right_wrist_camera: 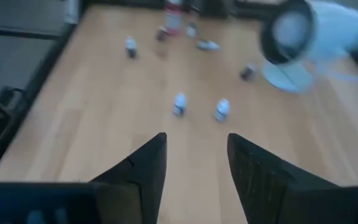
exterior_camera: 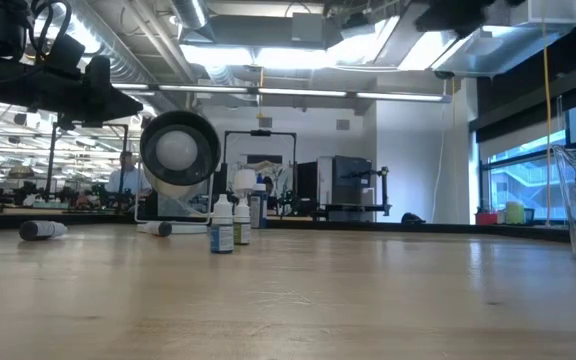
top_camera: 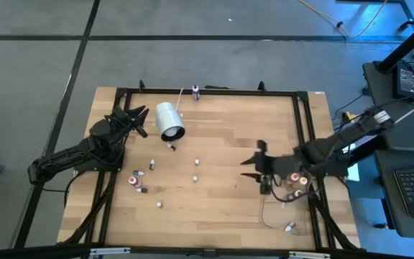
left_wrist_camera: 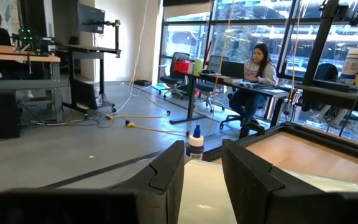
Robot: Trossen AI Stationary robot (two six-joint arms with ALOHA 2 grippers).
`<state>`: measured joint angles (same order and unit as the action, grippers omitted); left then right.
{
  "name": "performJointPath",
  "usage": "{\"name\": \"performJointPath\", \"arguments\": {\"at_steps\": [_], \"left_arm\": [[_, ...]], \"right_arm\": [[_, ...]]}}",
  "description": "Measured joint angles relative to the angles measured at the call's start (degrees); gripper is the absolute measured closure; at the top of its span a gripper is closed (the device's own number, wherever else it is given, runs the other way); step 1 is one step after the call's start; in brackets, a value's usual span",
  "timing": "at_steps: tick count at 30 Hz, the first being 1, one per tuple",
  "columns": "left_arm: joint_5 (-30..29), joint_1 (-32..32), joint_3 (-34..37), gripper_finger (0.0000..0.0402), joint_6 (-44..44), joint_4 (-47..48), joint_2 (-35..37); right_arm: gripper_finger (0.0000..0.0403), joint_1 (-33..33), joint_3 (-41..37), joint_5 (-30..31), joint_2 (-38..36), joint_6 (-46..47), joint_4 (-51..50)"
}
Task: Pick & Place food coloring
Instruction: Put the right small blue food coloring bottle into the transparent bin
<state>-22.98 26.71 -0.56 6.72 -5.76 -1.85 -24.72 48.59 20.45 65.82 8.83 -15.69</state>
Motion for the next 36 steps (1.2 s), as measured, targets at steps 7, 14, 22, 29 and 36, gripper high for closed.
{"name": "performJointPath", "arguments": {"at_steps": [7,14,22,29,36], "left_arm": [[0.0,0.0,0.0,0.0297,0.0,0.0,0.0],[0.5,0.0,0.0,0.0266,0.0,0.1,0.0],[8.8,0.0,0.0,0.0172,0.0,0.1,0.0],[22.7,0.0,0.0,0.0117,-0.5,0.1,0.0],[30.9,0.0,0.0,0.0112,8.4,-3.2,0.0]], "right_arm": [[0.0232,13.2,-10.4,-23.3,0.0,-10.9,21.1],[0.0232,19.1,-15.1,-26.5,0.0,-13.8,29.1],[0.0232,20.1,-16.4,-26.5,0.0,-13.7,29.2],[0.0232,20.1,-16.4,-26.5,0.0,-13.8,28.8],[0.0232,20.1,-16.4,-26.5,0.3,-14.0,27.9]]}}
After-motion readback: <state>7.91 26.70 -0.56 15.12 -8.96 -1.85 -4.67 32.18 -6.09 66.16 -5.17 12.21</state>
